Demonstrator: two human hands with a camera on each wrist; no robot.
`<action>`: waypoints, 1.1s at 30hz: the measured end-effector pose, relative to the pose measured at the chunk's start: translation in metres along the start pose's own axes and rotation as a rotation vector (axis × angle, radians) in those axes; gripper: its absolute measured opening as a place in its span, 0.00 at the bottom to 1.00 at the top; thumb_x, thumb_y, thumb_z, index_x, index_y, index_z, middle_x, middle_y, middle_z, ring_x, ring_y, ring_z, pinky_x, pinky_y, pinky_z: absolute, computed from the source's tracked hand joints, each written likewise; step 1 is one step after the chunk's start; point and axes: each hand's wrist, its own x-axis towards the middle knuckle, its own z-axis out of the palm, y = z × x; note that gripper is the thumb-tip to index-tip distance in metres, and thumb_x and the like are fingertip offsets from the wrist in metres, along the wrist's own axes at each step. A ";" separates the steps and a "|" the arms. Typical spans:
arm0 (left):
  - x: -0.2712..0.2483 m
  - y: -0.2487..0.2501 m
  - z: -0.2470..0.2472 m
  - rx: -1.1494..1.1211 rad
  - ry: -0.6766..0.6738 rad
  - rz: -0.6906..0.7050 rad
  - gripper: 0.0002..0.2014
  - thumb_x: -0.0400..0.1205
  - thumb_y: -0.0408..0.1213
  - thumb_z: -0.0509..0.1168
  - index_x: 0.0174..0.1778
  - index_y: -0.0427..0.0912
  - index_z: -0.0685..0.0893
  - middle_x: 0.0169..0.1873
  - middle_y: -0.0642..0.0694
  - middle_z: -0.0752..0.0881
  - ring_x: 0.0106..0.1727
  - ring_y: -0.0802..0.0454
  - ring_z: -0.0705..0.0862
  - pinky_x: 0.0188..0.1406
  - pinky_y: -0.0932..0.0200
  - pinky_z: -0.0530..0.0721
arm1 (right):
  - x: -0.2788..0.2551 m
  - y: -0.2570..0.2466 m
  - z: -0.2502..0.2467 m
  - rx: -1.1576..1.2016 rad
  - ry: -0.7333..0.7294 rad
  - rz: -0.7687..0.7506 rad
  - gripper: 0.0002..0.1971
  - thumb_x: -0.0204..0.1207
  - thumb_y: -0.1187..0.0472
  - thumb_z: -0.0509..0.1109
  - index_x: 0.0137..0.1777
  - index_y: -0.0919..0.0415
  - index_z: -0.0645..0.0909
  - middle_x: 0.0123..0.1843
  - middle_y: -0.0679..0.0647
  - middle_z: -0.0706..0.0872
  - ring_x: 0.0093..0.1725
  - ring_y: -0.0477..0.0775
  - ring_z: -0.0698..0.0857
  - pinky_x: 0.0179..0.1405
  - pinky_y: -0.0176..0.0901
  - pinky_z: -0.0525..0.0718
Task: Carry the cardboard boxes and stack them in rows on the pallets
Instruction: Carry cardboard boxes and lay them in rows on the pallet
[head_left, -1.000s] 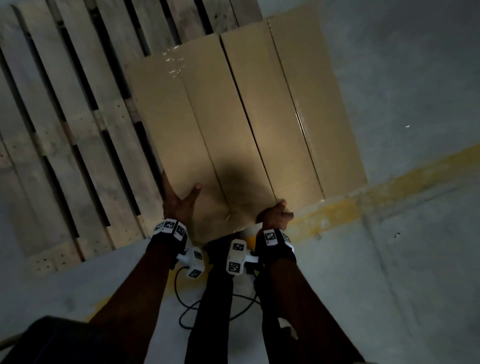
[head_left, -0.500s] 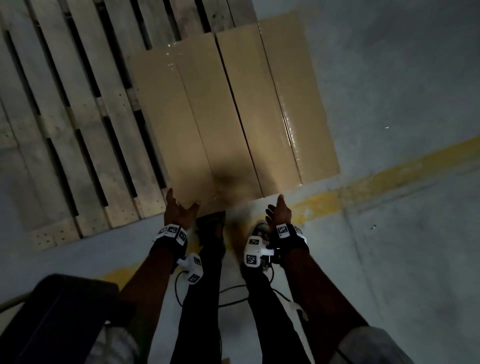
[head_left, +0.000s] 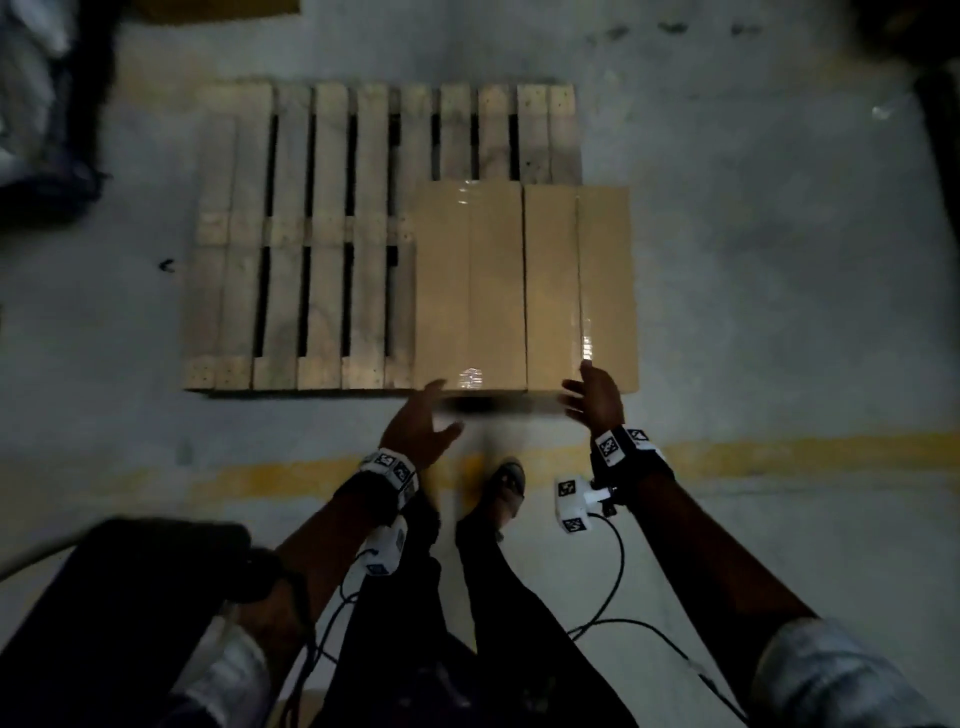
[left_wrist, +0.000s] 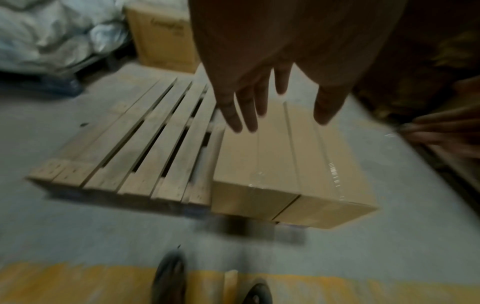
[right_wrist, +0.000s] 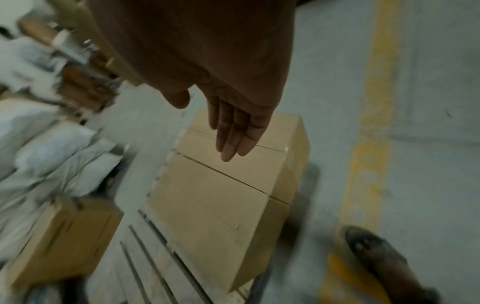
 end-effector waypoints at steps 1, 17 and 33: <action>-0.017 0.004 -0.006 0.024 -0.035 -0.006 0.39 0.84 0.49 0.72 0.88 0.45 0.63 0.83 0.42 0.72 0.81 0.42 0.73 0.80 0.49 0.71 | -0.011 -0.005 0.004 -0.068 -0.017 -0.056 0.14 0.90 0.47 0.62 0.68 0.55 0.76 0.59 0.61 0.87 0.45 0.58 0.87 0.44 0.46 0.81; -0.326 -0.101 -0.003 -0.295 0.228 -0.392 0.30 0.83 0.56 0.71 0.77 0.47 0.76 0.67 0.42 0.85 0.63 0.41 0.87 0.66 0.45 0.85 | -0.187 0.112 0.150 -1.116 -0.648 -0.485 0.24 0.88 0.40 0.63 0.67 0.60 0.82 0.52 0.59 0.90 0.47 0.60 0.90 0.56 0.58 0.88; -0.623 -0.208 0.156 -0.897 0.852 -0.866 0.22 0.83 0.57 0.72 0.68 0.49 0.82 0.58 0.48 0.86 0.64 0.45 0.85 0.65 0.53 0.82 | -0.446 0.323 0.233 -1.821 -1.377 -0.810 0.21 0.87 0.36 0.61 0.71 0.47 0.78 0.61 0.56 0.91 0.55 0.60 0.91 0.58 0.52 0.86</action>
